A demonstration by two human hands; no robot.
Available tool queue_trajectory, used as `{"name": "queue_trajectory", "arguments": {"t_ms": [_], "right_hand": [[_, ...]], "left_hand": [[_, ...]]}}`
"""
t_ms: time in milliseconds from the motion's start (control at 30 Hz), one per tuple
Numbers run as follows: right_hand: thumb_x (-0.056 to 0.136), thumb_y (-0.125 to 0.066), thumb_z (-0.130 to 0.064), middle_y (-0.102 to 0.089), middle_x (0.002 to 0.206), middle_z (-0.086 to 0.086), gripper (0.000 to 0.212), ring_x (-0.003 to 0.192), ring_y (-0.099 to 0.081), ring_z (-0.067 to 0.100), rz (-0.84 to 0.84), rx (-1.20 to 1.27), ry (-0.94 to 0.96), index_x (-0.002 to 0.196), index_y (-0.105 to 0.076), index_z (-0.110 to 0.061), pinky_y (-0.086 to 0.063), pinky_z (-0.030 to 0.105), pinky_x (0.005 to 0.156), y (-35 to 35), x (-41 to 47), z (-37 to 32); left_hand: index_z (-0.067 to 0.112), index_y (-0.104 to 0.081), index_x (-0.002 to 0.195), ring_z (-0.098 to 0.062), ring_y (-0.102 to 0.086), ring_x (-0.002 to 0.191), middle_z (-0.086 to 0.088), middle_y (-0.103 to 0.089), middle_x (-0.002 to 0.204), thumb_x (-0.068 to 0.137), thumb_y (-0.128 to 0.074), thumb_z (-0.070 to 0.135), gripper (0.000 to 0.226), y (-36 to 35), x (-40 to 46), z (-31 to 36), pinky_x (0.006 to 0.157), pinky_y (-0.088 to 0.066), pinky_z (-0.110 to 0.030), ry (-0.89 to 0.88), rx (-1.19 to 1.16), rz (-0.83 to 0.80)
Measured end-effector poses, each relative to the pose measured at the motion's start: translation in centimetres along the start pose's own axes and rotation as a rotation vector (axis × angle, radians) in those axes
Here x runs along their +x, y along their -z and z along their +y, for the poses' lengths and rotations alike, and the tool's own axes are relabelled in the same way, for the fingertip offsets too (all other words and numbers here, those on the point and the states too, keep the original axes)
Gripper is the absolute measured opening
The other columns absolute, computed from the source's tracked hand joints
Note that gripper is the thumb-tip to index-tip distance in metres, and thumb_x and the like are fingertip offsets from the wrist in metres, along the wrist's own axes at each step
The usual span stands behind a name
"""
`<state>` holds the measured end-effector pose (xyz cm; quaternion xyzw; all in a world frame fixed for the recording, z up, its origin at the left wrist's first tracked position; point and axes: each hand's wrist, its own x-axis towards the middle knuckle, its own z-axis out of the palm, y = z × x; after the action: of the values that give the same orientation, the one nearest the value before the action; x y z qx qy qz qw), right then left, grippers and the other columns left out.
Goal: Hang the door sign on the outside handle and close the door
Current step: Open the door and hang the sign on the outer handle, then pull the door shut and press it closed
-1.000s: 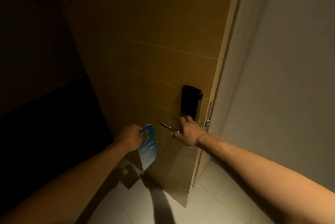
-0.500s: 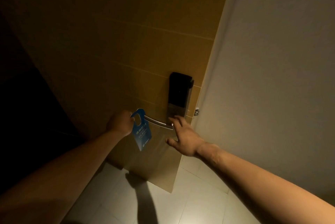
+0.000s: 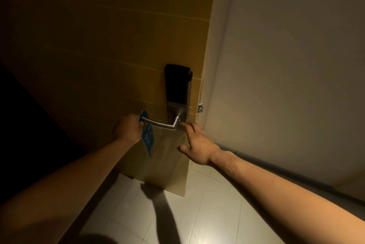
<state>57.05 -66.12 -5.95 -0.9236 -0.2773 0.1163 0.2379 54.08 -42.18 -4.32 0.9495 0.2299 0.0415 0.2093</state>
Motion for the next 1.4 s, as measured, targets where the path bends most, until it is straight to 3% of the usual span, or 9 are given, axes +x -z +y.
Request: {"name": "queue_trajectory", "arguments": {"t_ms": [133, 200, 300, 500, 700, 800, 967, 1200, 1400], "right_hand": [[0.091, -0.063, -0.045, -0.022, 0.158, 0.003, 0.08, 0.14, -0.036, 0.029, 0.001, -0.007, 0.004, 0.153, -0.016, -0.029, -0.04, 0.041, 0.108, 0.3, 0.2, -0.5], [0.091, -0.063, -0.045, -0.022, 0.158, 0.003, 0.08, 0.14, -0.036, 0.028, 0.078, 0.046, -0.013, 0.154, -0.016, -0.028, -0.039, 0.04, 0.109, 2.4, -3.1, 3.1], [0.091, -0.062, -0.045, -0.022, 0.159, 0.005, 0.081, 0.141, -0.033, 0.029, 0.103, 0.029, 0.024, 0.154, -0.015, -0.026, -0.036, 0.041, 0.112, 1.9, -3.5, 2.7], [0.093, -0.061, -0.043, 0.002, 0.166, 0.005, 0.089, 0.151, -0.011, 0.029, 0.189, 0.016, 0.021, 0.157, -0.002, -0.026, -0.022, 0.045, 0.12, 2.7, -3.1, 2.3], [0.093, -0.062, -0.039, 0.004, 0.167, 0.0, 0.093, 0.152, -0.004, 0.023, 0.126, 0.059, 0.032, 0.157, 0.003, -0.024, -0.01, 0.036, 0.12, 3.5, -1.8, 2.5], [0.092, -0.063, -0.037, -0.002, 0.167, 0.0, 0.092, 0.151, -0.008, 0.021, 0.127, 0.101, 0.018, 0.157, 0.001, -0.024, -0.006, 0.03, 0.115, 3.9, -1.6, 2.6], [0.091, -0.065, -0.035, -0.014, 0.165, 0.003, 0.093, 0.149, -0.018, 0.021, 0.112, 0.124, 0.024, 0.157, -0.002, -0.024, -0.011, 0.027, 0.11, 4.4, -1.9, 3.0], [0.091, -0.066, -0.029, -0.021, 0.163, 0.005, 0.091, 0.147, -0.026, 0.023, 0.082, 0.184, 0.033, 0.158, -0.004, -0.023, -0.022, 0.035, 0.116, 5.3, -2.0, 2.4], [0.093, -0.063, -0.027, -0.01, 0.166, 0.004, 0.091, 0.149, -0.021, 0.023, 0.028, 0.161, 0.028, 0.158, 0.0, -0.02, -0.021, 0.036, 0.117, 5.4, -2.1, 2.5]], "left_hand": [[0.013, -0.064, 0.095, -0.024, -0.063, 0.07, -0.008, -0.063, 0.079, 0.096, -0.055, 0.023, 0.014, 0.8, -0.4, 0.6, 0.061, -0.055, -0.036, -0.024, 0.031, 0.019], [0.013, -0.063, 0.094, -0.023, -0.063, 0.069, -0.008, -0.063, 0.08, 0.097, -0.055, 0.023, 0.013, -0.3, -2.8, 6.4, 0.062, -0.057, -0.038, -0.121, 0.059, 0.009], [0.014, -0.062, 0.095, -0.02, -0.063, 0.068, -0.007, -0.063, 0.082, 0.097, -0.055, 0.023, 0.011, -0.9, -3.5, 7.1, 0.063, -0.059, -0.037, -0.167, 0.056, -0.032], [0.013, -0.062, 0.096, -0.021, -0.065, 0.069, -0.007, -0.066, 0.081, 0.097, -0.054, 0.022, 0.012, -2.1, -5.0, 8.0, 0.066, -0.059, -0.04, -0.189, 0.046, -0.048], [0.013, -0.06, 0.098, -0.018, -0.064, 0.07, -0.006, -0.065, 0.084, 0.097, -0.055, 0.023, 0.011, -2.6, -6.0, 9.4, 0.062, -0.055, -0.034, -0.168, 0.001, -0.085], [0.013, -0.062, 0.095, -0.013, -0.059, 0.063, -0.003, -0.062, 0.077, 0.096, -0.056, 0.024, 0.013, -2.9, -6.3, 10.0, 0.053, -0.046, -0.026, -0.118, -0.019, -0.076], [0.018, -0.057, 0.084, -0.011, -0.056, 0.055, 0.001, -0.058, 0.066, 0.094, -0.059, 0.028, 0.014, -3.1, -6.2, 10.8, 0.046, -0.038, -0.024, -0.079, -0.057, -0.08], [0.015, -0.063, 0.081, -0.02, -0.07, 0.064, -0.005, -0.071, 0.072, 0.093, -0.061, 0.03, 0.019, -2.7, -5.2, 12.1, 0.064, -0.059, -0.038, -0.06, -0.122, -0.134], [0.013, -0.064, 0.063, -0.022, -0.06, 0.051, -0.008, -0.064, 0.058, 0.093, -0.061, 0.033, 0.037, -3.2, -4.5, 12.6, 0.051, -0.044, -0.031, -0.102, -0.107, -0.082]]}}
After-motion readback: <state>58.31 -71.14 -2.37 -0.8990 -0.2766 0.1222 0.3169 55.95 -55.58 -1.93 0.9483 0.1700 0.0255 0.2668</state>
